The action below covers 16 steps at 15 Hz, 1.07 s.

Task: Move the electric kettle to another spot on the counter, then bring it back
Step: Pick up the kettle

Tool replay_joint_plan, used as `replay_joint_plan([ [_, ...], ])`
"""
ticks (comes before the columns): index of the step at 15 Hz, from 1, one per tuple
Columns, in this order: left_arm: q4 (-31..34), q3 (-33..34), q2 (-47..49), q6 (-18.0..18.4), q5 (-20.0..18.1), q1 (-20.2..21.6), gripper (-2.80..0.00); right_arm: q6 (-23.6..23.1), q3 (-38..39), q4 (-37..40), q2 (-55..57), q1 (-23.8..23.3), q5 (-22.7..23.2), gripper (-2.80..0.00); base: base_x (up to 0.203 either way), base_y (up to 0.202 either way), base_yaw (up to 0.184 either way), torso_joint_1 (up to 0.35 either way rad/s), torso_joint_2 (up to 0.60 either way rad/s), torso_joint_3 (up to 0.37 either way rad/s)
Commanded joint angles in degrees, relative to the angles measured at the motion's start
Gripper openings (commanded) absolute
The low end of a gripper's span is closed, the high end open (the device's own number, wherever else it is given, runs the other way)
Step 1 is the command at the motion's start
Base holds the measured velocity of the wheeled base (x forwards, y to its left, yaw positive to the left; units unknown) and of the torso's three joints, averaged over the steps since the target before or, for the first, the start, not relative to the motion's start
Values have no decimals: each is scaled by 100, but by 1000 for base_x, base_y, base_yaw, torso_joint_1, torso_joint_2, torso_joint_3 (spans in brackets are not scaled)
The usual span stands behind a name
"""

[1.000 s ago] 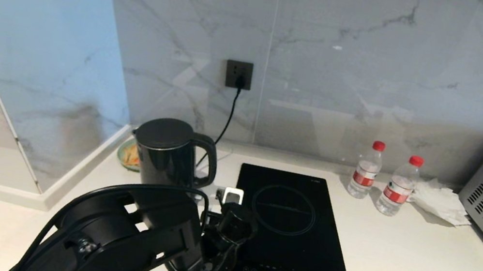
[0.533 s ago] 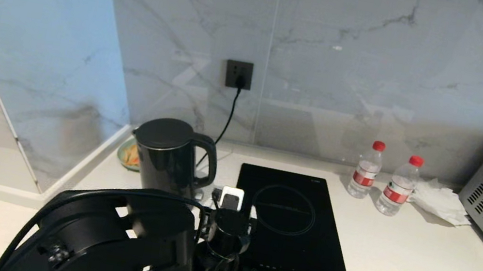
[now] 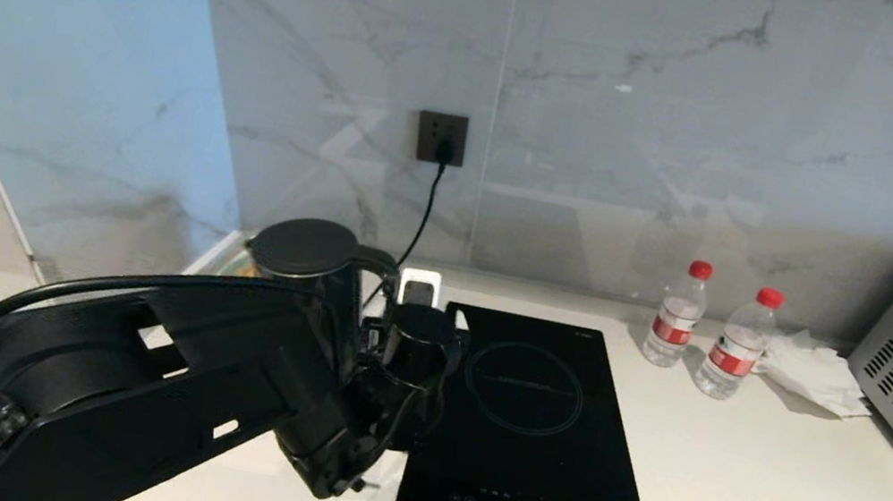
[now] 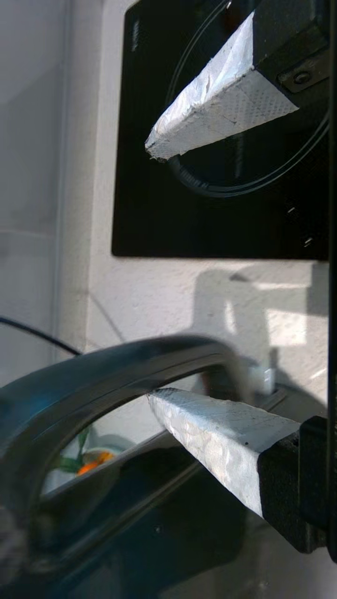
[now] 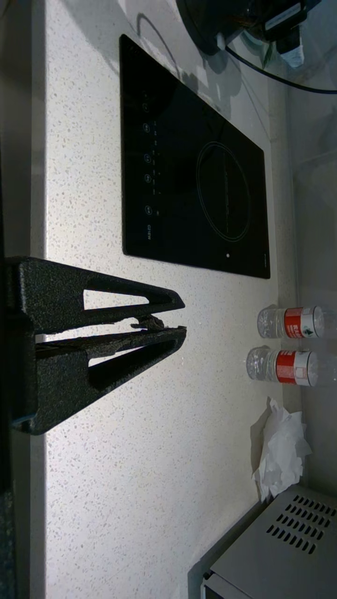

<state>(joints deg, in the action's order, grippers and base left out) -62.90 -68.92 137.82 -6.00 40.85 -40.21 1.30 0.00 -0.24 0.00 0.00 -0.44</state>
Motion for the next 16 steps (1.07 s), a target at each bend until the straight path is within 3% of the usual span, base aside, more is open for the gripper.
replay_joint_plan([
  [1,51,-196,-9,12,28,175,0,2,0,-2,0,0,0,-280,0,0,0,0,0,0],
  [8,58,-730,54,377,1,650,0,2,0,-2,0,0,0,-280,0,0,0,0,0,0],
  [11,135,-1114,175,571,-7,673,0,2,0,-2,0,0,0,-280,0,0,0,0,0,0],
  [16,15,-895,303,556,18,499,0,2,0,-2,0,0,0,-280,0,0,0,0,0,0],
])
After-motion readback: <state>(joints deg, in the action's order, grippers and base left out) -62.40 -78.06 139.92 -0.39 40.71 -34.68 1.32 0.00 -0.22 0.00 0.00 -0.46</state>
